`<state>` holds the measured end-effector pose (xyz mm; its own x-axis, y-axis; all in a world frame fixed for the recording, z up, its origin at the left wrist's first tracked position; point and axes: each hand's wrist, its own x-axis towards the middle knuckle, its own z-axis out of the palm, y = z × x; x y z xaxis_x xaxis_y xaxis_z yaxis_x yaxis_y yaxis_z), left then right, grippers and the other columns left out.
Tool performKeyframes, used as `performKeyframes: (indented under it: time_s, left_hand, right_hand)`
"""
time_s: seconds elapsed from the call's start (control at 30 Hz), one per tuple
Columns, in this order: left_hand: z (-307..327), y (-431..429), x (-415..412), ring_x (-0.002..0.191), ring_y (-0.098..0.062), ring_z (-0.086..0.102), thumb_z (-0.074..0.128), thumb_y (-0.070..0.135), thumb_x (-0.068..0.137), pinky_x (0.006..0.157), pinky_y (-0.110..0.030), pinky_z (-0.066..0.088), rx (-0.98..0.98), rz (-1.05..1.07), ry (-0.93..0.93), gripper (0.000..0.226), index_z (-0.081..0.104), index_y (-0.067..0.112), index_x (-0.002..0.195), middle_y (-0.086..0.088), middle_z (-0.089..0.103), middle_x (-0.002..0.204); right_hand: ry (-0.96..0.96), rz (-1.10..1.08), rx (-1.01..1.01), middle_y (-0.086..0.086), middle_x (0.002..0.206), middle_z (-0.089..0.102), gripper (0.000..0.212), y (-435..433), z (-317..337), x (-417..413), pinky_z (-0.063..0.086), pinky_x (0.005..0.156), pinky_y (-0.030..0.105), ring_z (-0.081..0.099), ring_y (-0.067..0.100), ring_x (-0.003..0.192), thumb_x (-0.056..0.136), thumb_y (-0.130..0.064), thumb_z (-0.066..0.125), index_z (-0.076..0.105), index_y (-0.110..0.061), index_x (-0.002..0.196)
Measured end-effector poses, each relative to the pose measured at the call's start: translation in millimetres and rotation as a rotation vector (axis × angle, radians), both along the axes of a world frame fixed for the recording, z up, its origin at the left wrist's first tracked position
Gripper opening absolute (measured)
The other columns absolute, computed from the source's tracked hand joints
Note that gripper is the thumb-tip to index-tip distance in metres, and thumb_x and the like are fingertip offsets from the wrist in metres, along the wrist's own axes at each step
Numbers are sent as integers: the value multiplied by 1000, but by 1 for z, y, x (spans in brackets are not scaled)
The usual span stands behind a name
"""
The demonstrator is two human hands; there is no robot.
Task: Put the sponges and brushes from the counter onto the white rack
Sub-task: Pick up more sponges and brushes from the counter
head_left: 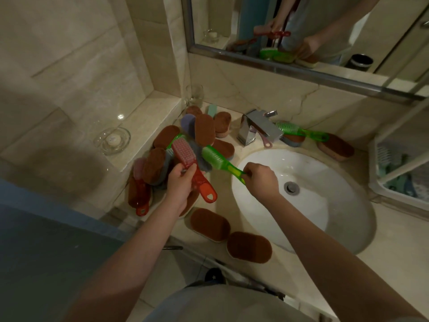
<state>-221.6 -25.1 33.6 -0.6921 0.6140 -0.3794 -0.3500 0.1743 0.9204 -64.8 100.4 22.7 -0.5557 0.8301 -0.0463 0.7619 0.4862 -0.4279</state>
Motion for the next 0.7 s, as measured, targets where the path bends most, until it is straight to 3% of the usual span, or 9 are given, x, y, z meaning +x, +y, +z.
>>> performKeyframes:
  time_s: [0.13, 0.2, 0.3, 0.37, 0.43, 0.57, 0.7]
  left_hand:
    - [4, 5, 4, 72, -19, 62, 51, 20, 95, 45, -17, 41, -15, -19, 38, 8, 59, 22, 95, -20, 68, 98]
    - [9, 9, 7, 72, -18, 66, 50, 19, 96, 49, -18, 41, 7, -39, 36, 9, 58, 23, 95, -13, 71, 91]
    - [17, 21, 16, 72, -17, 69, 49, 17, 96, 68, -28, 45, 36, -79, 16, 11, 57, 24, 93, 1, 72, 73]
    - [20, 33, 25, 63, -11, 69, 49, 13, 95, 66, -28, 48, 75, -123, 10, 12, 57, 21, 91, 3, 71, 67]
    - [22, 47, 37, 62, -11, 68, 51, 13, 95, 59, -23, 50, 95, -180, 14, 12, 59, 21, 92, 0, 71, 74]
    - [28, 74, 76, 75, -16, 70, 54, 19, 94, 67, -29, 50, 73, -327, 41, 12, 60, 19, 104, 1, 72, 82]
    - [37, 98, 125, 76, -13, 69, 54, 16, 93, 65, -27, 46, 80, -452, 64, 10, 59, 24, 92, 2, 71, 84]
  right_hand:
    - [146, -64, -13, 10, 91, 68, 14, 6, 10, 3, 44, 67, 34, 60, 30, 85, 87, -21, 63, 67, -9, 93]
    - [247, -113, -61, 9, 90, 69, 13, 7, 14, 6, 44, 70, 33, 60, 27, 85, 85, -20, 66, 68, -9, 92]
    - [384, -193, -147, 3, 84, 67, 10, 10, 18, 13, 39, 69, 28, 58, 20, 82, 82, -19, 70, 69, -10, 87]
    - [474, -243, -205, -1, 77, 62, 7, 13, 24, 23, 40, 69, 28, 57, 18, 76, 82, -16, 72, 68, -10, 83]
    - [542, -299, -255, -3, 72, 60, 7, 16, 27, 39, 43, 70, 30, 56, 17, 73, 81, -15, 72, 66, -12, 80]
    - [604, -423, -265, -3, 71, 60, 14, 23, 32, 87, 48, 70, 33, 59, 21, 72, 81, -17, 73, 61, -18, 73]
    - [685, -522, -247, -1, 68, 57, 19, 26, 30, 145, 43, 56, 18, 51, 14, 61, 81, -10, 73, 59, -17, 69]
